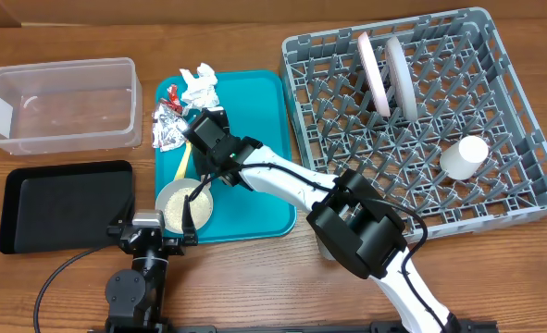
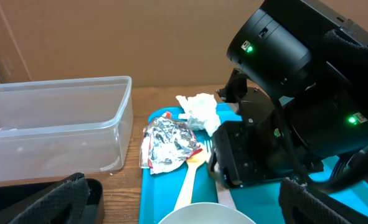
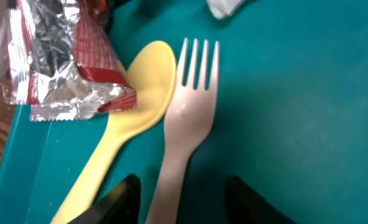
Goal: Sort waste into correct bins and load items into the dishwasher rack
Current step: 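Lower the right gripper and grasp the white fork's handle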
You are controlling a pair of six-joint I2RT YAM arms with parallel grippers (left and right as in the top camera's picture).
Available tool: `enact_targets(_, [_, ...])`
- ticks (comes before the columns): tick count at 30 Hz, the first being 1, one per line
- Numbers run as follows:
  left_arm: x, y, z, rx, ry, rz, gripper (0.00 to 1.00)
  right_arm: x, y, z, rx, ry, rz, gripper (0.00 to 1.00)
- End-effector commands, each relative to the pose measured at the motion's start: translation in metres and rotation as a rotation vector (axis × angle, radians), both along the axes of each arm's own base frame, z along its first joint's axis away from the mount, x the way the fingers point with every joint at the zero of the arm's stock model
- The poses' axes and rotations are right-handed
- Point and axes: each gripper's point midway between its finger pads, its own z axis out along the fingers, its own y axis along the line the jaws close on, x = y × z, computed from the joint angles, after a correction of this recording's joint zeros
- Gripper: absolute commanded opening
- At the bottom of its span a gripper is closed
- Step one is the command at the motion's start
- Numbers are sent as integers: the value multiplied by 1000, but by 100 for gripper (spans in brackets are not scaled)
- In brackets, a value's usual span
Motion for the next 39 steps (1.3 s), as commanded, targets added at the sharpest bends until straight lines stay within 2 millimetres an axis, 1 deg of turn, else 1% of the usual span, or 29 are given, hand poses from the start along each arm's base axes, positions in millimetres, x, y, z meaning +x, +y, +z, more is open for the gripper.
enact_targets(1, [0,0,1,8,-7,-2,100,0,2,-8,-23,-1,16,44])
enact_targets(3, [0,0,1,8,-7,-2,100,1,-1,-9,-42,-9,16,42])
enact_targets(6, [0,0,1,8,-7,-2,100,2,-6,-10,-66,-17,1,42])
enact_targets(9, [0,0,1,8,-7,-2,100,2,-7,-10,-70,-16,0,42])
enact_targets(13, [0,0,1,8,-7,-2,100,2,-9,-11,-76,-13,-3,38])
enact_targets(17, [0,0,1,8,-7,-3,100,3,-17,-13,-112,-18,-20,38])
enact_targets(22, [0,0,1,8,-7,-2,100,-1,-23,-17,-141,-1,-22,38])
enact_targets(28, [0,0,1,8,-7,-2,100,-7,-25,-21,-144,32,-22,37])
enact_targets(29, [0,0,1,8,-7,-2,100,-9,-25,-22,-140,44,-29,36])
enact_targets(31, [0,0,1,8,-7,-2,100,-11,-31,-24,-147,70,-62,36])
enact_targets(39, [0,0,1,8,-7,-2,100,-9,-49,-29,-196,98,-62,36])
